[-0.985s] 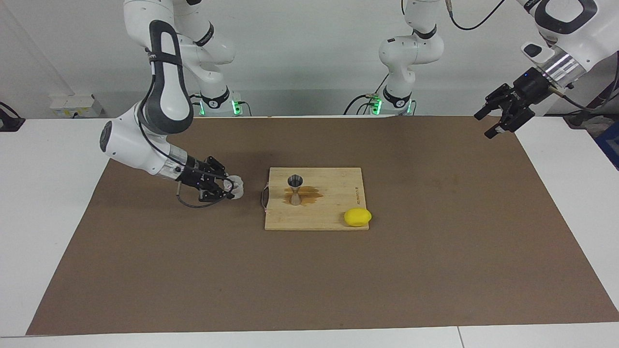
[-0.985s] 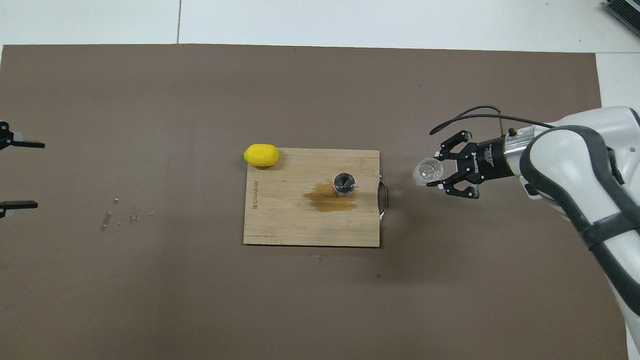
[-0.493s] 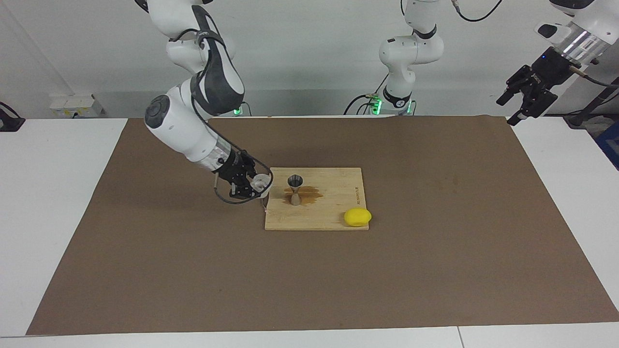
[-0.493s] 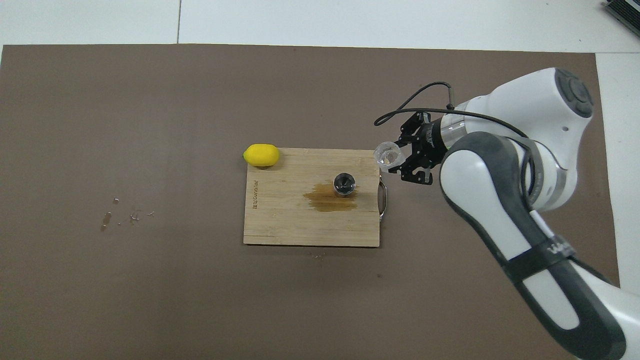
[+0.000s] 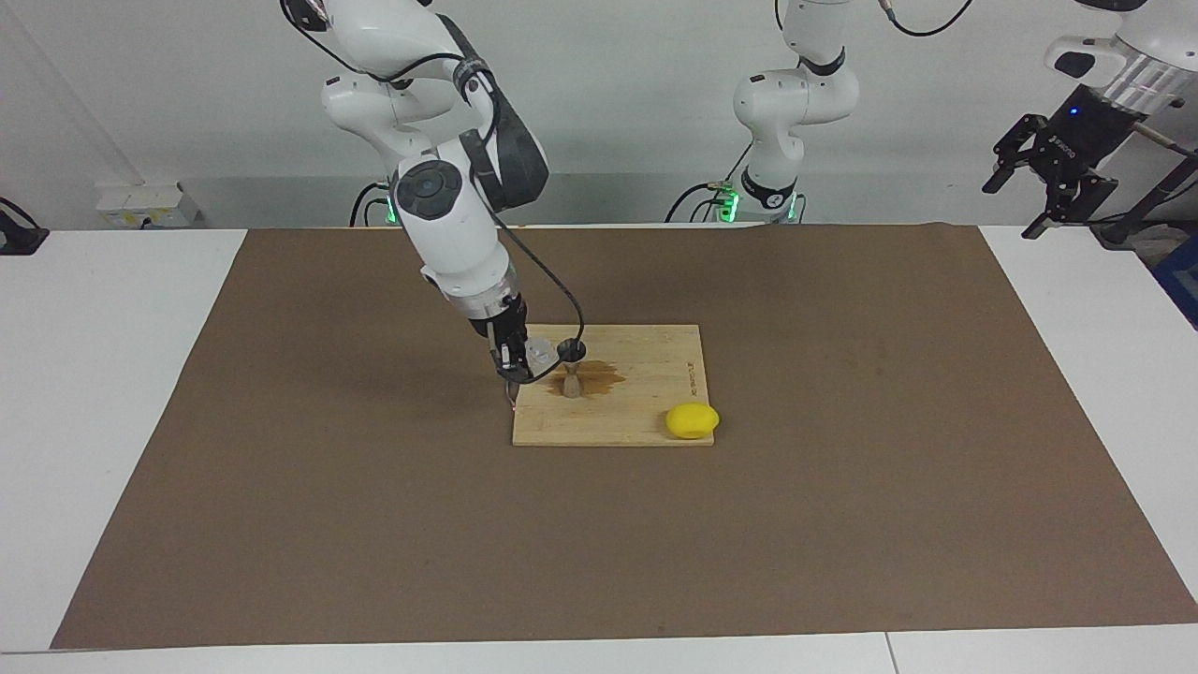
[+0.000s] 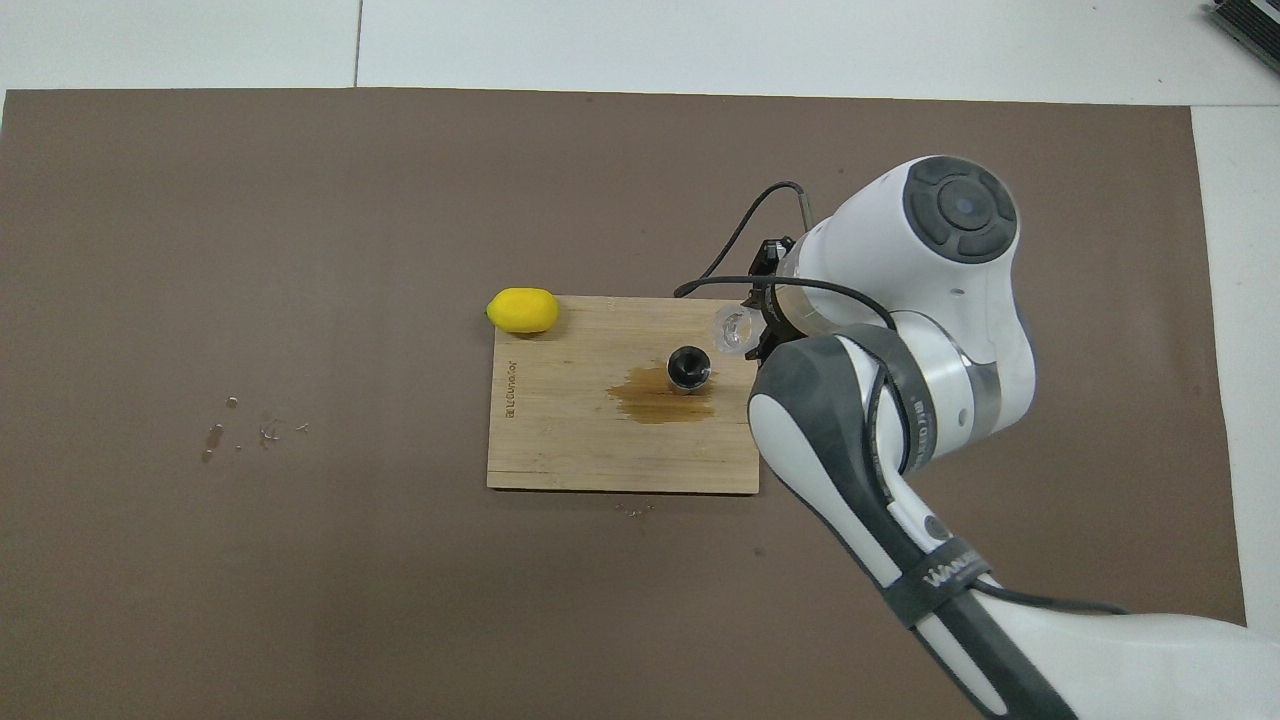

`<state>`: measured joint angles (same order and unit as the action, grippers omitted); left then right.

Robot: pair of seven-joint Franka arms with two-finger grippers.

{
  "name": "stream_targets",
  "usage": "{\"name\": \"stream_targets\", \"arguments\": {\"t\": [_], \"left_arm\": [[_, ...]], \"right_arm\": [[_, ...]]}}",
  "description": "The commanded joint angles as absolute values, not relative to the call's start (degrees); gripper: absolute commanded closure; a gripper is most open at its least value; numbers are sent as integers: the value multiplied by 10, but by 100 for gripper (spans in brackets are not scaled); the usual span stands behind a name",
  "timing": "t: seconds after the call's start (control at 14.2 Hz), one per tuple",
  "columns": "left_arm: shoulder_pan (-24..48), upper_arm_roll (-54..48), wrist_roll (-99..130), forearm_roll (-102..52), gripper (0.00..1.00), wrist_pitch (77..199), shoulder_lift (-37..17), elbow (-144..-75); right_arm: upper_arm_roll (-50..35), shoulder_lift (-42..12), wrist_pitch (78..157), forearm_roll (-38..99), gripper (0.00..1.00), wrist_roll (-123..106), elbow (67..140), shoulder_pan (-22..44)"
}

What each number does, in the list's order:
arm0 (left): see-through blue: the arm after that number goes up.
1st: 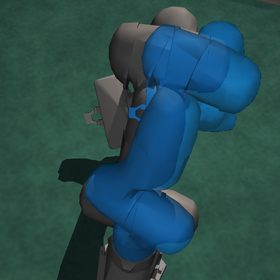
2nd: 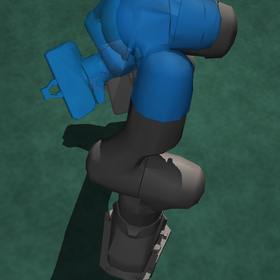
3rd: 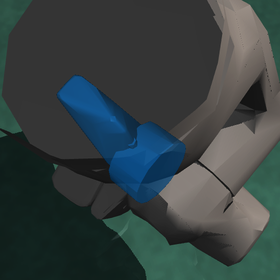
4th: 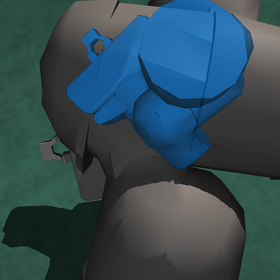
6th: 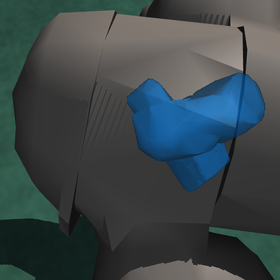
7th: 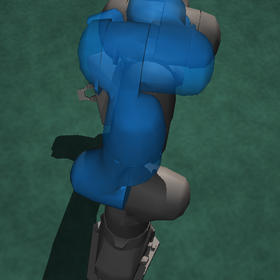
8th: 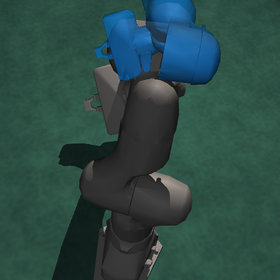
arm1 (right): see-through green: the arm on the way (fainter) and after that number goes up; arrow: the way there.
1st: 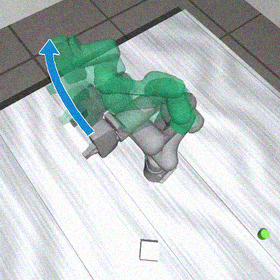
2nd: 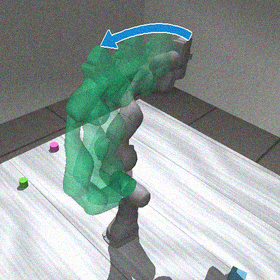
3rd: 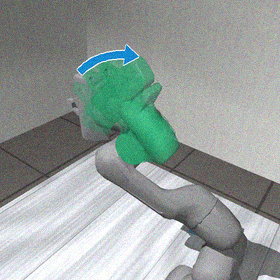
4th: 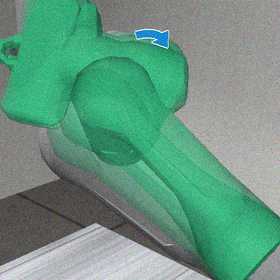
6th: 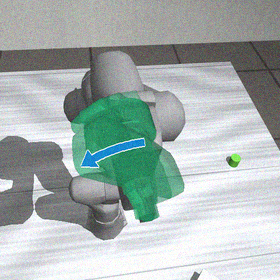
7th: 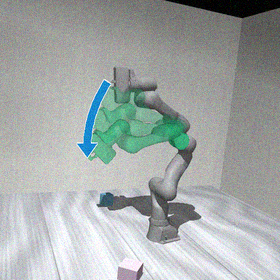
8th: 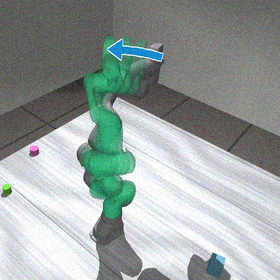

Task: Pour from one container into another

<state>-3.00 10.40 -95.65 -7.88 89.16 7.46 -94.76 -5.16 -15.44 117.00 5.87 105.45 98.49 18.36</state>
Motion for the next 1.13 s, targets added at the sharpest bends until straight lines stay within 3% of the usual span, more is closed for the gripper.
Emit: {"name": "stream_targets", "arguments": {"t": [0.0, 0.56, 1.06], "left_arm": [[-29, 91, -821, -35, 0, 885, 75, -932], [-28, 12, -393, 0, 0, 885, 87, -934], [-22, 1, -180, 7, 0, 884, 92, -938]], "right_arm": [[-51, -163, 1168, -1, 100, 1079, 974, 206], [-50, -156, 1138, -123, 100, 1084, 977, 260], [-53, -150, 1120, -185, 100, 1084, 972, 279]]}}
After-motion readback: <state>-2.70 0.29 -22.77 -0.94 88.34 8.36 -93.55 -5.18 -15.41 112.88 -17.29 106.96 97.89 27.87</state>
